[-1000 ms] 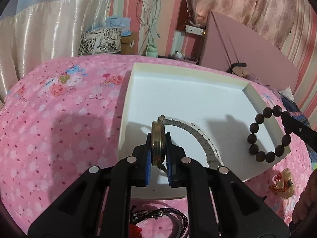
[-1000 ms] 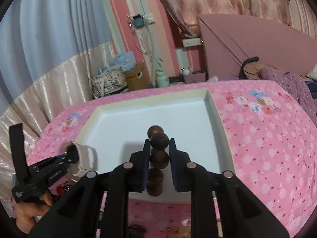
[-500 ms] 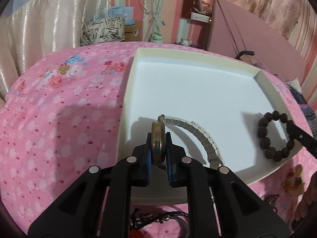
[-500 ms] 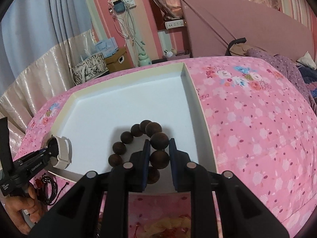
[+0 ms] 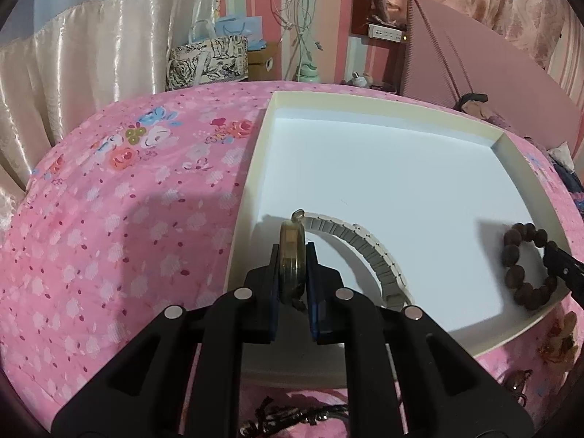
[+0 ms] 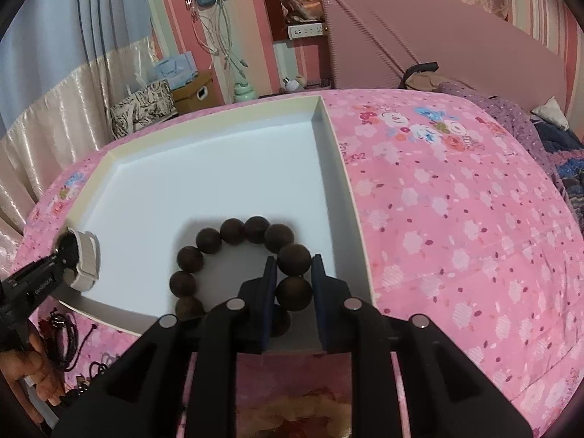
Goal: Organize jewelry
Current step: 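Carry the watch with the left gripper while the right carries the bead bracelet over the white tray, then lower the watch and open the left gripper while the right releases the bracelet in the tray, then withdraw both grippers from the tray toward the remaining jewelry, then grasp the black claw hair clip with the left gripper while the right grasps a black hair tie, then carry the claw clip with the left gripper while the right carries the hair tie into the tray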
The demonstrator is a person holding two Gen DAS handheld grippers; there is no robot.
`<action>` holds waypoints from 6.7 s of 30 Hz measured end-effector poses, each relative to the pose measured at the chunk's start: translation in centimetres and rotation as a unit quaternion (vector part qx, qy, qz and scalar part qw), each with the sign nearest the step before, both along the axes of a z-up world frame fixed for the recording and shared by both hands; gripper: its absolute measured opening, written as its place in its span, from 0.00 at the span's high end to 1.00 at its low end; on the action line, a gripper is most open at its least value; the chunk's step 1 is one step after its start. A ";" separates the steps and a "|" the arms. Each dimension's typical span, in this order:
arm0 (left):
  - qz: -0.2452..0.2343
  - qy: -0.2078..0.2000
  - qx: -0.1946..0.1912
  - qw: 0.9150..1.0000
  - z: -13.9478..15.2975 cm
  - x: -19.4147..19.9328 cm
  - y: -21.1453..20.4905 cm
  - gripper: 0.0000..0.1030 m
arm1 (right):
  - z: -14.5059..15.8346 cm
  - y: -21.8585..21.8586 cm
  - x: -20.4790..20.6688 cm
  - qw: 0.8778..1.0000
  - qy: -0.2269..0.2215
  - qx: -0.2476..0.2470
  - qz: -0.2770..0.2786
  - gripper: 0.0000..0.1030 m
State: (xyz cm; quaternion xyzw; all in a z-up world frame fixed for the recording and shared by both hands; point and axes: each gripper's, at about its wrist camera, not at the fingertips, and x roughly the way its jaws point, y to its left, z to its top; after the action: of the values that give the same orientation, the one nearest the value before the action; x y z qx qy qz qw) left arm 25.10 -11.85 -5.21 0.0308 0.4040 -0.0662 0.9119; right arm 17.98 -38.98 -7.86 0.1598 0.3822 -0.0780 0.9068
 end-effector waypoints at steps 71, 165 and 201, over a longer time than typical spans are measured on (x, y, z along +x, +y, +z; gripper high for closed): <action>-0.056 -0.041 -0.049 0.996 5.1 -3.1 1.1 0.62 | 4.4 0.9 -1.7 0.996 -0.057 -0.062 -0.015 0.57; -0.099 -0.111 -0.084 0.985 9.6 -12.5 4.6 0.68 | 10.1 9.9 -11.2 0.982 -0.137 -0.045 0.121 0.92; -0.123 -0.011 -0.066 0.990 1.1 0.3 -6.1 0.68 | 4.0 8.8 1.1 0.988 -0.059 -0.025 0.140 0.92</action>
State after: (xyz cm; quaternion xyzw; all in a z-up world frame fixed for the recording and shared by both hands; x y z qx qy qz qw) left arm 25.36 -17.93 -4.14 0.0206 0.3819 -0.2042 0.9012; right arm 19.06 -30.21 -3.84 0.0863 0.3448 0.0501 0.9334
